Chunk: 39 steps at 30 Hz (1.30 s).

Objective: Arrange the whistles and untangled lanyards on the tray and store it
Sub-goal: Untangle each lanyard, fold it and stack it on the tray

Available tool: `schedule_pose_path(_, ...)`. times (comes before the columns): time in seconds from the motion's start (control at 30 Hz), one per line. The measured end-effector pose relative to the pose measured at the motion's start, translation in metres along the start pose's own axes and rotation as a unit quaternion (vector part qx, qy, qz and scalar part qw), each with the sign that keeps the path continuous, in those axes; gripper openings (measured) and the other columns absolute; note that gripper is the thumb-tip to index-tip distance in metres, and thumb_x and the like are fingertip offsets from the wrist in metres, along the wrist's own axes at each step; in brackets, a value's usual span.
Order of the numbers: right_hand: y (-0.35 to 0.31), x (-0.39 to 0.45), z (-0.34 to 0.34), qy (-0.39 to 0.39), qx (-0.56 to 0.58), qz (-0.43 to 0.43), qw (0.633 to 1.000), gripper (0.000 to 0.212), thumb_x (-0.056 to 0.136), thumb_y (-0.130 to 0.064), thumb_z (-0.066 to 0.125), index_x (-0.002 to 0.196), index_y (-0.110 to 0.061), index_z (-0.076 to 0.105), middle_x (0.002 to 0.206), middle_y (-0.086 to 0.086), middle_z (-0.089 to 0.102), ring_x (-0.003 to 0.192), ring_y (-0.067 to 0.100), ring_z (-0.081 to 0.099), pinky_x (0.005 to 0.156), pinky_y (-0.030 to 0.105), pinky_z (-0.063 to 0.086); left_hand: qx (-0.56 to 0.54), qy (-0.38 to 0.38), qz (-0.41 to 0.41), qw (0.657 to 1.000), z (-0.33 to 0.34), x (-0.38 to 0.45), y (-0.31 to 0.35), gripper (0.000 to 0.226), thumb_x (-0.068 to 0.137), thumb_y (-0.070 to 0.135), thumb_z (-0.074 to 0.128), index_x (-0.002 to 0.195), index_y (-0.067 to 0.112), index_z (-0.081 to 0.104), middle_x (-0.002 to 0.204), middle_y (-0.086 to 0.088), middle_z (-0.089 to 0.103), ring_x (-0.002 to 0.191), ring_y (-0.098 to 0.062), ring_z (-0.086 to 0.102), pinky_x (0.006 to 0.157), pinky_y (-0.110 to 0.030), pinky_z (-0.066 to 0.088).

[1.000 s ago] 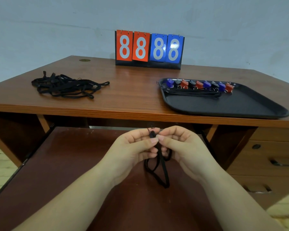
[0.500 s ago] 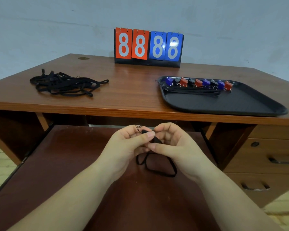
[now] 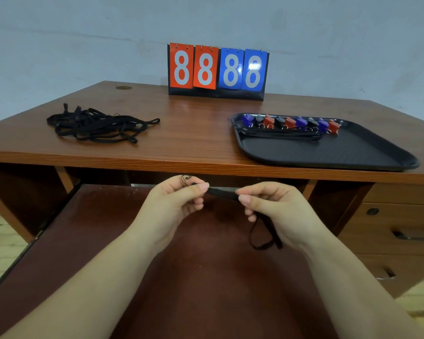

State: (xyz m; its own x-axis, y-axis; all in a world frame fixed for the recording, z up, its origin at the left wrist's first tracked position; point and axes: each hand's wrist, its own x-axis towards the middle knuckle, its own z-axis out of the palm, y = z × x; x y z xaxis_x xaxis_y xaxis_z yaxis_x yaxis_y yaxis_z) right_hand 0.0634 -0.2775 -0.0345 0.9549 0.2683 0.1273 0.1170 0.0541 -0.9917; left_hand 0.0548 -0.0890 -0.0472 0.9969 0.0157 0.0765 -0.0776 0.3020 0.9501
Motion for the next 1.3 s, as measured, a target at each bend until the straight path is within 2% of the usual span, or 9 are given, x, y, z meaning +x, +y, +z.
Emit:
schedule_pose_path(0.1, -0.002, 0.001, -0.014, 0.009, -0.048, 0.004, 0.999, 0.011, 0.067, -0.011, 0.071, 0.078, -0.012, 0.074, 0.058, 0.002, 0.066, 0.056, 0.008, 0.06, 0.055, 0.017, 0.05, -0.006, 0.029, 0.007, 1.0, -0.007, 0.005, 0.003, 0.014, 0.079, 0.007, 0.064, 0.069, 0.016, 0.063, 0.055, 0.006, 0.057, 0.053, -0.004, 0.054, 0.055, -0.015, 0.05)
schedule_pose_path(0.3, -0.007, 0.002, -0.034, 0.044, -0.089, 0.006, 0.995, 0.014, 0.075, 0.003, 0.069, 0.079, -0.009, 0.073, 0.062, 0.0, 0.07, 0.057, 0.006, 0.064, 0.056, 0.015, 0.053, -0.028, 0.085, 0.023, 0.996, -0.022, 0.012, 0.01, 0.017, 0.082, 0.007, 0.062, 0.068, 0.017, 0.063, 0.057, 0.006, 0.056, 0.055, -0.004, 0.055, 0.055, -0.015, 0.051)
schedule_pose_path(0.53, -0.013, 0.002, -0.041, 0.078, -0.07, 0.005, 0.994, 0.018, 0.075, 0.008, 0.067, 0.082, -0.008, 0.072, 0.065, 0.003, 0.072, 0.063, 0.01, 0.069, 0.059, 0.015, 0.054, -0.011, 0.091, 0.002, 0.996, -0.028, 0.013, 0.014, 0.017, 0.082, 0.009, 0.063, 0.069, 0.019, 0.065, 0.06, 0.006, 0.058, 0.059, -0.005, 0.057, 0.058, -0.017, 0.052)
schedule_pose_path(0.7, -0.02, 0.004, -0.042, 0.092, -0.098, -0.006, 0.991, 0.017, 0.076, 0.004, 0.069, 0.085, -0.01, 0.074, 0.074, 0.005, 0.074, 0.067, 0.011, 0.071, 0.061, 0.013, 0.053, -0.029, 0.091, -0.036, 0.995, -0.025, 0.015, 0.022, 0.019, 0.086, 0.008, 0.059, 0.069, 0.017, 0.058, 0.058, 0.005, 0.056, 0.06, -0.007, 0.056, 0.066, -0.023, 0.047)
schedule_pose_path(0.83, -0.042, 0.011, -0.055, 0.113, -0.122, -0.02, 0.986, 0.016, 0.077, 0.001, 0.07, 0.084, -0.013, 0.074, 0.077, 0.005, 0.075, 0.072, 0.012, 0.072, 0.067, 0.017, 0.057, -0.019, 0.089, -0.049, 0.995, -0.013, 0.023, 0.032, 0.018, 0.086, 0.006, 0.059, 0.069, 0.014, 0.057, 0.058, 0.003, 0.057, 0.059, -0.009, 0.057, 0.065, -0.024, 0.047)
schedule_pose_path(1.0, -0.077, 0.026, -0.086, 0.124, -0.127, -0.019, 0.984, 0.014, 0.077, 0.003, 0.07, 0.081, -0.009, 0.072, 0.073, 0.006, 0.074, 0.069, 0.012, 0.072, 0.066, 0.018, 0.058, 0.061, 0.051, -0.024, 0.997, 0.013, 0.049, 0.059, 0.004, 0.081, 0.009, 0.066, 0.079, 0.009, 0.063, 0.06, 0.003, 0.065, 0.061, -0.008, 0.063, 0.058, -0.018, 0.054)
schedule_pose_path(1.07, -0.087, 0.033, -0.101, 0.128, -0.159, -0.017, 0.979, 0.012, 0.076, 0.001, 0.071, 0.083, -0.008, 0.071, 0.075, 0.006, 0.074, 0.07, 0.013, 0.072, 0.063, 0.015, 0.056, 0.11, 0.041, 0.002, 0.993, 0.026, 0.063, 0.067, 0.007, 0.08, 0.01, 0.069, 0.083, 0.005, 0.065, 0.062, 0.0, 0.066, 0.058, -0.007, 0.063, 0.056, -0.016, 0.053)
schedule_pose_path(1.2, -0.099, 0.055, -0.131, 0.142, -0.231, -0.008, 0.962, 0.01, 0.076, -0.004, 0.073, 0.083, -0.01, 0.072, 0.074, 0.002, 0.074, 0.068, 0.009, 0.071, 0.059, 0.013, 0.054, 0.248, 0.042, 0.061, 0.966, 0.052, 0.092, 0.072, 0.014, 0.079, 0.015, 0.072, 0.085, 0.003, 0.068, 0.07, -0.006, 0.069, 0.052, -0.001, 0.061, 0.052, -0.009, 0.048)
schedule_pose_path(1.3, -0.103, 0.072, -0.149, 0.145, -0.274, -0.004, 0.951, 0.009, 0.077, -0.006, 0.073, 0.082, -0.012, 0.071, 0.076, 0.001, 0.073, 0.064, 0.006, 0.069, 0.055, 0.009, 0.051, 0.308, 0.034, 0.084, 0.947, 0.064, 0.115, 0.07, 0.015, 0.079, 0.02, 0.073, 0.087, 0.007, 0.07, 0.077, -0.006, 0.071, 0.055, 0.001, 0.061, 0.054, -0.008, 0.048)
